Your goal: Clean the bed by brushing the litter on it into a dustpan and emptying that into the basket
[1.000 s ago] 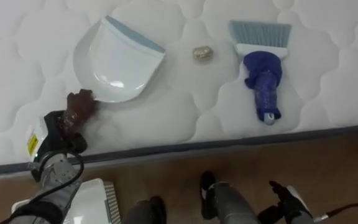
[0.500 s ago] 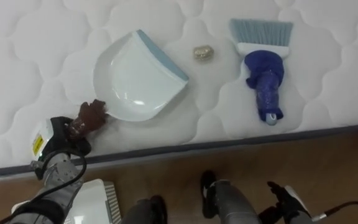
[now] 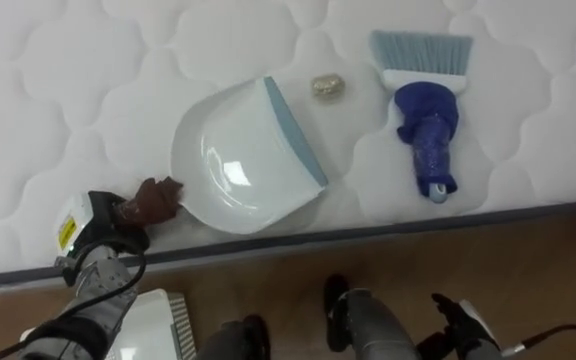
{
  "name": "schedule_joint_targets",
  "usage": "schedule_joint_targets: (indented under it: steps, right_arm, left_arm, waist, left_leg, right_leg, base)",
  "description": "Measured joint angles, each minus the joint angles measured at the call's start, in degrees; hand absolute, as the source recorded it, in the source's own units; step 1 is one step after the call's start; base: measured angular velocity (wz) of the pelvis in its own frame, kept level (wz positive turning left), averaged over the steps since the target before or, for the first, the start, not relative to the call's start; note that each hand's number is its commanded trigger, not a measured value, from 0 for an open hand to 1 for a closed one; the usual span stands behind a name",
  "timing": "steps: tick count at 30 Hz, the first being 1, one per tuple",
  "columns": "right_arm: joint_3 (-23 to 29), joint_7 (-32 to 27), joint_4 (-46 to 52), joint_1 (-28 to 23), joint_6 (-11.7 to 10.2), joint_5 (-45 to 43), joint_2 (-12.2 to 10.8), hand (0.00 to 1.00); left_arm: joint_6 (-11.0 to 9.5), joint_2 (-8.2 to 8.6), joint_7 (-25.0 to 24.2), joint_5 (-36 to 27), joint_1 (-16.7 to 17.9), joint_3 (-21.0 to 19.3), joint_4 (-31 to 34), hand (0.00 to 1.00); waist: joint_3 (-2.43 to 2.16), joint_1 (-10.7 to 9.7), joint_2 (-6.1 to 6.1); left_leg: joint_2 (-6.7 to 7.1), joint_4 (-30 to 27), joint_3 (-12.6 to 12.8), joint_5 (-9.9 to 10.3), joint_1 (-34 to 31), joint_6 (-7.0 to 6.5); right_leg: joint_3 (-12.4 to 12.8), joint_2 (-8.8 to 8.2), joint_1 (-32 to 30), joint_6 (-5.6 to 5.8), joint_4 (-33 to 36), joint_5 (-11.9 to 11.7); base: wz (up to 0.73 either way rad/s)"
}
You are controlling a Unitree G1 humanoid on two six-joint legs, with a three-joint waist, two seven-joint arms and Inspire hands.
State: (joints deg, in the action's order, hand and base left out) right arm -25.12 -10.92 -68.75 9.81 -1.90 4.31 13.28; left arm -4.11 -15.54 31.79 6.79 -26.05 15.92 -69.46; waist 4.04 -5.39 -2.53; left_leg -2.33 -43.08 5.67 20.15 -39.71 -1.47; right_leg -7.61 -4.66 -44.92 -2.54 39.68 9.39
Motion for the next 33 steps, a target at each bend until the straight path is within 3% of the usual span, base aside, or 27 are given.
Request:
schedule_joint_targets:
  steps: [7, 15, 18, 21, 23, 28, 33]
  right_arm:
    - [0.2, -0.6, 0.2, -0.3, -0.1, 4.9, 0.1, 0.0]
    - [9.2, -4.5, 4.7, -0.4, -1.9, 15.6, 0.2, 0.0]
    - [13.0, -9.3, 9.0, -0.3, -2.0, 15.4, 0.2, 0.0]
    - [13.1, -12.9, 11.2, -0.1, -2.3, 15.0, 0.2, 0.0]
    - [13.4, -16.2, 12.7, 0.0, -2.2, 13.1, 0.1, 0.0]
    - [15.4, -23.6, 18.0, 0.4, -2.5, 7.4, 0.3, 0.0]
    - [15.9, -31.2, 22.9, 0.3, -3.7, 3.7, 0.2, 0.0]
  left_arm:
    - [-0.2, -0.25, 1.5, 2.6, 0.3, 1.1, -0.4, 1.0]
    - [-1.2, -1.0, 5.2, 9.5, 1.3, 1.2, -0.4, 1.0]
    - [-1.3, -1.03, 8.3, 11.6, 2.1, 1.2, -0.9, 1.0]
    - [-1.1, -1.05, 9.5, 11.5, 3.3, 1.2, -1.6, 1.0]
    - [-0.7, -1.08, 10.6, 11.2, 4.8, 1.2, -1.7, 1.0]
    - [0.1, -1.19, 12.0, 10.7, 6.5, 1.0, -2.2, 1.0]
    - [0.1, -1.18, 13.1, 10.2, 7.4, 0.6, -2.3, 1.0]
  waist:
    - [0.01, 0.1, 0.05]
    - [-0.12, -0.9, 0.39]
    - [-0.23, -0.7, 0.55]
    - [-0.34, -0.8, 0.66]
    - [-0.88, -0.6, 0.89]
    - [-1.44, -0.5, 1.1]
    - [-1.54, 0.0, 1.05]
  left_leg:
    - [0.07, 0.5, 0.5, 0.0, 0.5, 0.01]
    - [0.96, 0.4, 0.5, 0.0, 1.0, -0.06]
    - [0.91, 0.4, 0.9, 0.0, 1.4, -0.1]
    - [0.67, 0.7, 1.4, 0.0, 2.3, -0.13]
    - [0.63, 1.2, 2.0, 0.0, 3.1, -0.13]
    - [0.65, 1.6, 2.2, 0.0, 4.1, -0.15]
    - [0.41, 2.2, 2.3, -0.2, 4.8, -0.26]
  right_leg:
    - [0.4, -0.1, 0.0, 0.0, 0.2, 0.1]
    - [1.4, -0.43, -0.1, 0.58, 1.2, 0.6]
    - [2.0, -0.17, 0.1, 0.68, 1.1, 0.6]
    - [1.9, -0.15, 0.8, 0.54, 1.0, 0.5]
    - [2.4, -0.03, 1.1, 0.53, 0.9, 0.4]
    - [2.7, 0.0, 1.9, 0.54, 0.7, 0.4]
    - [3.0, 0.26, 2.8, 0.71, -0.3, -0.1]
  base:
    - [-0.02]
    - [0.0]
    - [-0.05]
    - [-0.08]
    - [-0.1]
    - [-0.03]
    - [-0.02]
